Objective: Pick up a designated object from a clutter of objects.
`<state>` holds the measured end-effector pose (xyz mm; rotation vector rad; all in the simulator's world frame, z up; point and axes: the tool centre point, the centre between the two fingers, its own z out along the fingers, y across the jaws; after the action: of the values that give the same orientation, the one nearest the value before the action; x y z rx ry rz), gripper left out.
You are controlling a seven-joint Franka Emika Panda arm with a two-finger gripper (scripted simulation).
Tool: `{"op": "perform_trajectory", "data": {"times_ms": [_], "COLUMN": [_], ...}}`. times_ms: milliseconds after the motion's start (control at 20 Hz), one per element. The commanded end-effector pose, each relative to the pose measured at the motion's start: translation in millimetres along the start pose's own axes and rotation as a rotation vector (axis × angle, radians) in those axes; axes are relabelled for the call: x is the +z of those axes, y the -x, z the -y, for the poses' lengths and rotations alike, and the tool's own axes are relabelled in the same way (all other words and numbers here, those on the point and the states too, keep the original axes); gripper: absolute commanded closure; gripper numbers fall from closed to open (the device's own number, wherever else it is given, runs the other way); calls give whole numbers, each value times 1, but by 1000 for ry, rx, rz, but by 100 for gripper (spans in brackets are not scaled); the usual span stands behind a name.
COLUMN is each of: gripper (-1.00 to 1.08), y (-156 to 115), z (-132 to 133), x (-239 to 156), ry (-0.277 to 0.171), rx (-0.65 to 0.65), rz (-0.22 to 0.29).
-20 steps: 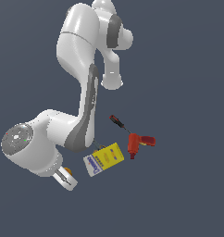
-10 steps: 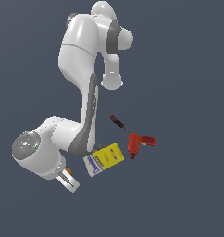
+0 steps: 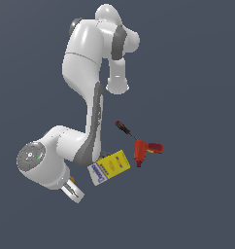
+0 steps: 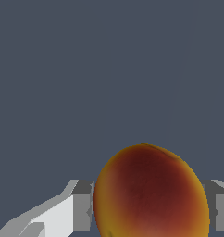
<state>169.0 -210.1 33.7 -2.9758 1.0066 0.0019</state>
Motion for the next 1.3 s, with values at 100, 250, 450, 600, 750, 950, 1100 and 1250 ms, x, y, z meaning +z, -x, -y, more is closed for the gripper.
{"op": "perform_trajectory", "data": {"times_ms": [100, 250, 450, 600, 750, 950, 1100, 1250], "gripper": [108, 108, 108, 108, 108, 108, 108, 108], "y": [0, 0, 0, 2, 5, 12, 19, 30], "z": [0, 0, 0, 0, 1, 2, 3, 4], "x": [-1, -1, 0, -1, -3, -9, -15, -23], "ry": [0, 0, 0, 0, 0, 0, 0, 0], "rx": [0, 0, 0, 0, 0, 0, 0, 0], "rz": [-1, -1, 0, 0, 0, 0, 0, 0]}}
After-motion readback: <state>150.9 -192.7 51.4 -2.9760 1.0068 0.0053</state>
